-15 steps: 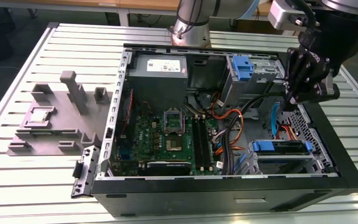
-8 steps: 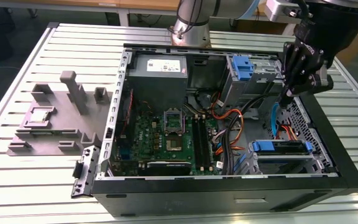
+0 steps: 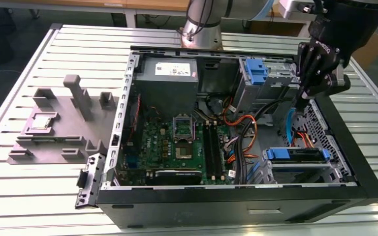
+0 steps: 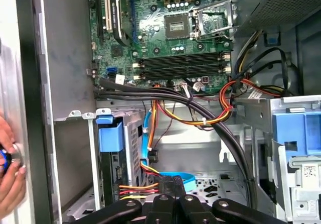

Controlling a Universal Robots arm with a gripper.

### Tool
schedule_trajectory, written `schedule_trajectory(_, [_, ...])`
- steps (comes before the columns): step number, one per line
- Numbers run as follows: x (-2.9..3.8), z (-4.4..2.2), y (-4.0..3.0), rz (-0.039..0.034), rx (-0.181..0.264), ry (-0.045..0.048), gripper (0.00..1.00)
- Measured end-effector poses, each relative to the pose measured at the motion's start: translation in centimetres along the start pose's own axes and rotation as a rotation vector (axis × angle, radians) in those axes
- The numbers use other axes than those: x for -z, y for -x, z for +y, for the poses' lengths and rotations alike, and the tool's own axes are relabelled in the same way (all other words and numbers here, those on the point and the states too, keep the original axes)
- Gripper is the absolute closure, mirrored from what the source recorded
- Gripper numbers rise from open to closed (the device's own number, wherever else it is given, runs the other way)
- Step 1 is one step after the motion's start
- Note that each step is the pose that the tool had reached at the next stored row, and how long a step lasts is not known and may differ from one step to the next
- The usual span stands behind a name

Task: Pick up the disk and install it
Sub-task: 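Insert the second disk wire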

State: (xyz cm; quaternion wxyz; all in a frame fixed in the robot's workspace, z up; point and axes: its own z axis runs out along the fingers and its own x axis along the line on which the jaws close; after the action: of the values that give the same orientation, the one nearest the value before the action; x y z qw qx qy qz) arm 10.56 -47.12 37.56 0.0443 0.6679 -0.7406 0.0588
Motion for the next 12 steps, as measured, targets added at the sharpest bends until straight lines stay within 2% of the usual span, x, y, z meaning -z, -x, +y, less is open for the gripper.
schedule_trajectory(2, [0.02, 0.01, 0.22, 0.0122, 0.000, -0.0012, 0.90])
schedule_trajectory(4, [0.02, 0.00, 0.45, 0.0196, 0.000, -0.0020, 0.89])
schedule_trajectory(5, [0.01, 0.00, 0.57, 0.0201, 0.000, -0.0020, 0.84])
schedule_trajectory(6, [0.00, 0.00, 0.66, 0.0203, 0.000, -0.0021, 0.84])
schedule_trajectory(7, [-0.03, -0.01, 0.72, 0.0202, 0.000, -0.0021, 0.77])
schedule_trajectory(8, [-0.05, -0.01, 0.77, 0.0214, 0.000, -0.0021, 0.77])
schedule_trajectory(9, [-0.09, -0.01, 0.82, 0.0229, 0.000, -0.0023, 0.70])
schedule_trajectory(12, [-0.29, 0.00, 0.97, 0.0307, 0.000, -0.0032, 0.70])
